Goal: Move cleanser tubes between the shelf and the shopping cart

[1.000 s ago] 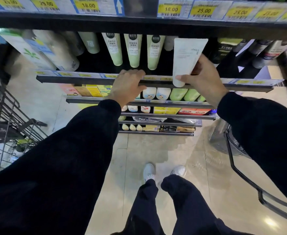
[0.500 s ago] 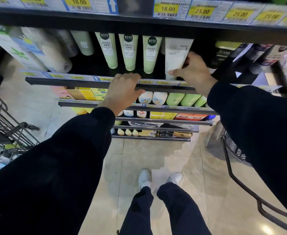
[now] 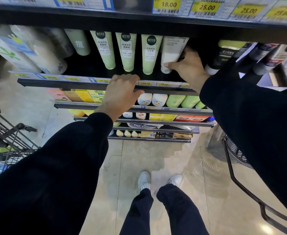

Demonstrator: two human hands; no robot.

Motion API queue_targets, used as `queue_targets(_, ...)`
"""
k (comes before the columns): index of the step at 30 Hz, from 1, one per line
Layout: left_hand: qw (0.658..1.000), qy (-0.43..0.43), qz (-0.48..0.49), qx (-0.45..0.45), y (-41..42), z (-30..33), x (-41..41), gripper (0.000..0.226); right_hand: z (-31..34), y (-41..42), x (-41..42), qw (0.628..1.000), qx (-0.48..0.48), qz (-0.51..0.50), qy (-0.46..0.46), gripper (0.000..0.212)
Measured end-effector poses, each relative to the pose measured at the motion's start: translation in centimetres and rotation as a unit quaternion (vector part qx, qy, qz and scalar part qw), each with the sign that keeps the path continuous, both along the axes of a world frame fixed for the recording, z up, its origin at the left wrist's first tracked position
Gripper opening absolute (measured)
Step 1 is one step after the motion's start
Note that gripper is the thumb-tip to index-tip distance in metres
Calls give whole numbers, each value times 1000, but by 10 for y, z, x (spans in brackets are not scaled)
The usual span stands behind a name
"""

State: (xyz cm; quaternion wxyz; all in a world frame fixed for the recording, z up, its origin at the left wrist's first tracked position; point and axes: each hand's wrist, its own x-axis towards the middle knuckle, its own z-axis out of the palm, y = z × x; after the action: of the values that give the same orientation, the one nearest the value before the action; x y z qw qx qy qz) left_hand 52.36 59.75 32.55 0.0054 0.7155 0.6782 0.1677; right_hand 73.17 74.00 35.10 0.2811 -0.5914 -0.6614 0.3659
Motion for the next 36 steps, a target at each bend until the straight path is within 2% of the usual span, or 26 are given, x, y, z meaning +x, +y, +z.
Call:
queue_targets(9, 1000, 10, 2, 1, 1, -2, 0, 47, -5, 5, 0, 1000, 4, 7, 22, 60)
queue_targets(21, 1000, 17, 8, 7, 0, -3, 3, 46, -7, 10, 0, 1000, 0, 9, 8, 69)
queue_targets(36, 1000, 13, 11, 4, -3, 3, 5, 45, -4, 4, 5, 999, -28, 22, 32, 55)
